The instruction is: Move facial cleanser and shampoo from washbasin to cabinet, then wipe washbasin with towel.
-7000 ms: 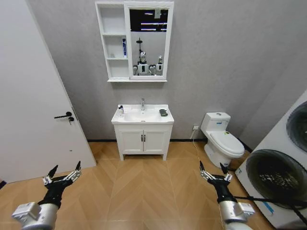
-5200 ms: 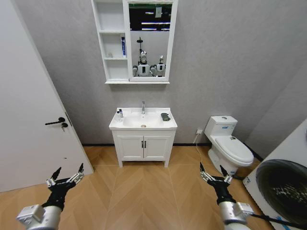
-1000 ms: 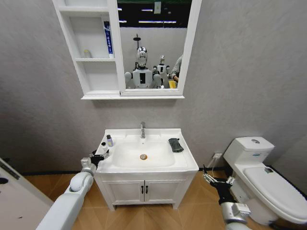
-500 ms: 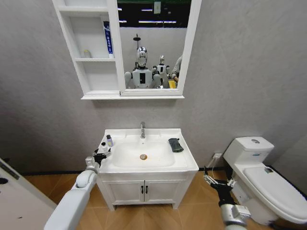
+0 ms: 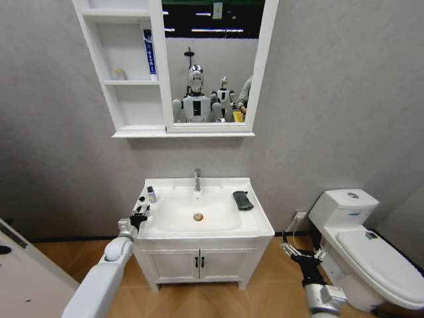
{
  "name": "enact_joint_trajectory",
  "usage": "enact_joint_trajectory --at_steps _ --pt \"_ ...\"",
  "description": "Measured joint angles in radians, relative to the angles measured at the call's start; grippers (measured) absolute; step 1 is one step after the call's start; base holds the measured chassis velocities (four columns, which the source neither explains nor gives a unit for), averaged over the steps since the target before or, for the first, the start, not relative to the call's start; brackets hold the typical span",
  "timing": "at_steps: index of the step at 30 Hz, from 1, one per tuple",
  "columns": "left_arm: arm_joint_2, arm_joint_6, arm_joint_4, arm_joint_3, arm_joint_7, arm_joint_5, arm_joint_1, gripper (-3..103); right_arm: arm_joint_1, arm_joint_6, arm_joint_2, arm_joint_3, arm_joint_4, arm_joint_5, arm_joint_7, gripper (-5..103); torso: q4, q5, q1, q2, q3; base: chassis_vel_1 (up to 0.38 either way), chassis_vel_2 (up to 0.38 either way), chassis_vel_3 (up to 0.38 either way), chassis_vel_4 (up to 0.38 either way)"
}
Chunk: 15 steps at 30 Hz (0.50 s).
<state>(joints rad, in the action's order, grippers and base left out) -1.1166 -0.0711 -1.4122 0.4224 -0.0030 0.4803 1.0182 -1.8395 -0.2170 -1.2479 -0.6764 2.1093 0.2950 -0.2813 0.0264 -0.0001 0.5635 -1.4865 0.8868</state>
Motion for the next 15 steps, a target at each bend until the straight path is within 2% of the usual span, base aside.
enact_joint_trajectory --at_steps 1,6,10,11,14,15 --pt "0.002 0.002 -0.006 0.0 0.0 0.002 0.001 29 0.001 0.0 0.0 0.0 0.0 0.0 0.0 100 0.0 0.0 0.0 0.0 0.0 0.0 0.0 0.0 0.0" --pt "0.028 -0.01 -0.057 0.0 -0.018 0.011 0.006 28 0.002 0.0 0.003 0.0 0.0 0.002 -0.002 100 0.0 -0.0001 0.0 0.0 0.0 0.0 0.0 0.0 0.0" --pt "0.119 -0.085 -0.178 0.014 -0.069 0.023 0.018 28 0.002 0.0 0.009 0.002 0.004 0.004 -0.002 100 0.0002 -0.0001 0.0 0.0 0.0 0.0 0.0 0.0 0.0" --pt "0.119 -0.085 -0.178 0.014 -0.069 0.023 0.018 28 0.002 0.0 0.009 0.002 0.004 0.004 -0.002 100 0.0002 -0.0001 0.0 0.0 0.0 0.0 0.0 0.0 0.0" --pt "0.238 -0.171 -0.304 0.062 -0.136 0.082 0.039 28 0.004 0.002 0.012 0.008 0.015 0.013 -0.002 100 -0.0001 -0.0004 0.0 0.0 0.0 0.0 0.0 0.0 0.0" --pt "0.238 -0.171 -0.304 0.062 -0.136 0.082 0.039 28 0.004 0.002 0.012 0.008 0.015 0.013 -0.002 100 -0.0001 -0.0004 0.0 0.0 0.0 0.0 0.0 0.0 0.0"
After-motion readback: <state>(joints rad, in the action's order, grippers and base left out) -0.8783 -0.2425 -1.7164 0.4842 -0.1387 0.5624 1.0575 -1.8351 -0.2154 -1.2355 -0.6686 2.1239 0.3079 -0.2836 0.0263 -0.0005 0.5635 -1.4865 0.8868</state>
